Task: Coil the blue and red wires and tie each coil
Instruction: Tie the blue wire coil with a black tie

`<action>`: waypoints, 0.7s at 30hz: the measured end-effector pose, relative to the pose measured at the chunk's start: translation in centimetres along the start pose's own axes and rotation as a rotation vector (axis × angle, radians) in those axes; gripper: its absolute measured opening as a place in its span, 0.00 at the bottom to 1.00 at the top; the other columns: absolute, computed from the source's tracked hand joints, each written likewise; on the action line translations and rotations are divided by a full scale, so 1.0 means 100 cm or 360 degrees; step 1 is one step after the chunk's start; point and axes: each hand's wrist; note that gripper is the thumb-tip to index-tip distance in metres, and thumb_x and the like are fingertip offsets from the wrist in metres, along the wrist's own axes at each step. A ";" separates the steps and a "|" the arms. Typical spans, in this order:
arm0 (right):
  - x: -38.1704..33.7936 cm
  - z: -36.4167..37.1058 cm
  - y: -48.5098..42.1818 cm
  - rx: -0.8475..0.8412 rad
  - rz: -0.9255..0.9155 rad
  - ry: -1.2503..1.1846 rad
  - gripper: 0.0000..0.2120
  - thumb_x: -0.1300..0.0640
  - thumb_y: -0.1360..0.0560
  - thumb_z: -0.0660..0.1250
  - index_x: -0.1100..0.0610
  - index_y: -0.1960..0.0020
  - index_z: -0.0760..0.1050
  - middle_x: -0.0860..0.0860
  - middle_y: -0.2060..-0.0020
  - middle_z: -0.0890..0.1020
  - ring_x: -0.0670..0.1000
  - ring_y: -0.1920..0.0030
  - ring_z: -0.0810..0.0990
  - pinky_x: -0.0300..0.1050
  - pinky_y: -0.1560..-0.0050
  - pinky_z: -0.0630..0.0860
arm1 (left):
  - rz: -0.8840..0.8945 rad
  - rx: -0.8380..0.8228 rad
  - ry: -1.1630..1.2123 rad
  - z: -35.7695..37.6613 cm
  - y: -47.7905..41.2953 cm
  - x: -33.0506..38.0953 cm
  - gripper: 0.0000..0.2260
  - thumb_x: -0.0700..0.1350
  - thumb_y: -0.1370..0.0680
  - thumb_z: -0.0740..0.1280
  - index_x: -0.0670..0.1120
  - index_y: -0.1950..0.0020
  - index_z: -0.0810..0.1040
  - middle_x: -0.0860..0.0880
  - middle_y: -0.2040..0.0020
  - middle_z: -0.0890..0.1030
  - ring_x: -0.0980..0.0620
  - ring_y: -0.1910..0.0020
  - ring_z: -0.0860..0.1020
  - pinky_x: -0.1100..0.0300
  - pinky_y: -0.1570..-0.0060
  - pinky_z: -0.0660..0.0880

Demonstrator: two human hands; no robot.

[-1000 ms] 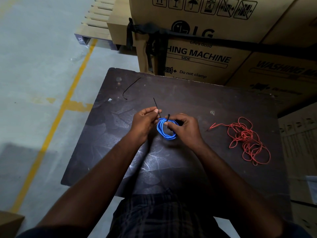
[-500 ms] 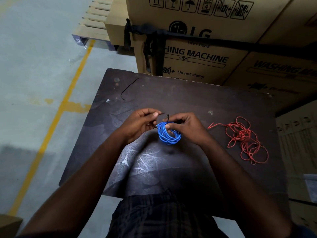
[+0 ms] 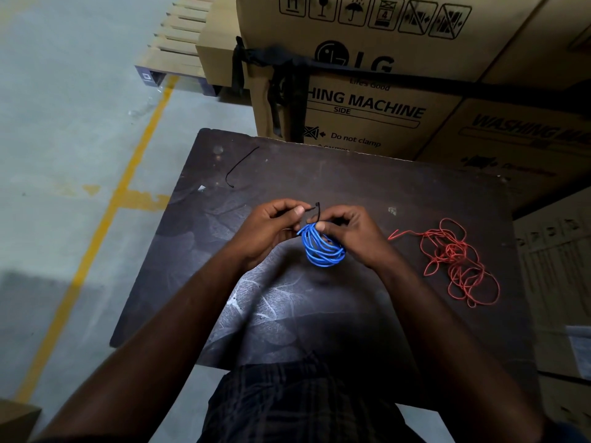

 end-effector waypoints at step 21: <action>0.005 -0.004 -0.002 -0.0128 0.0140 -0.0276 0.06 0.63 0.30 0.66 0.67 0.58 0.77 0.60 0.59 0.83 0.53 0.59 0.80 0.42 0.57 0.75 | 0.0074 -0.0021 -0.0142 0.011 -0.003 0.003 0.07 0.36 0.20 0.63 0.43 0.48 0.80 0.49 0.62 0.78 0.57 0.63 0.77 0.63 0.58 0.77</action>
Point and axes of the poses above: each hand's wrist, its own y-axis away from the middle knuckle, its own z-axis out of the palm, x = y × z
